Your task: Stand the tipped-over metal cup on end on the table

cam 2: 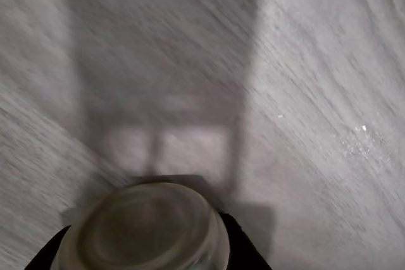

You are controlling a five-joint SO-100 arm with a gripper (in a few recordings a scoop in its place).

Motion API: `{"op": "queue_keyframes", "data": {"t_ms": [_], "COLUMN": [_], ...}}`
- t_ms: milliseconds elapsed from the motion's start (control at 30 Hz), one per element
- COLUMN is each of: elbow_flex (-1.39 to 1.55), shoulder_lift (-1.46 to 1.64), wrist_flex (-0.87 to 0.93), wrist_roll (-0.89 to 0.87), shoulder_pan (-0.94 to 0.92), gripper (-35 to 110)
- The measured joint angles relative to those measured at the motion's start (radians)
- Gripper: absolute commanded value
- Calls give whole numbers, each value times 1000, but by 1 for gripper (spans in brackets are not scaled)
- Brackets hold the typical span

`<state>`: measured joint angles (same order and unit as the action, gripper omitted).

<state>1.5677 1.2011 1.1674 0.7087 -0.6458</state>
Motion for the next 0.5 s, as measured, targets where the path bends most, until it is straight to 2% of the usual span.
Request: {"op": "queue_keyframes", "data": {"t_ms": [267, 400, 500], "elbow_flex": [2, 2, 83], "shoulder_lift": [35, 176, 322], "wrist_flex": [-17, -11, -77], "wrist_roll": [0, 0, 57], "shoulder_pan": [11, 9, 48], "gripper": [0, 0, 0]}}
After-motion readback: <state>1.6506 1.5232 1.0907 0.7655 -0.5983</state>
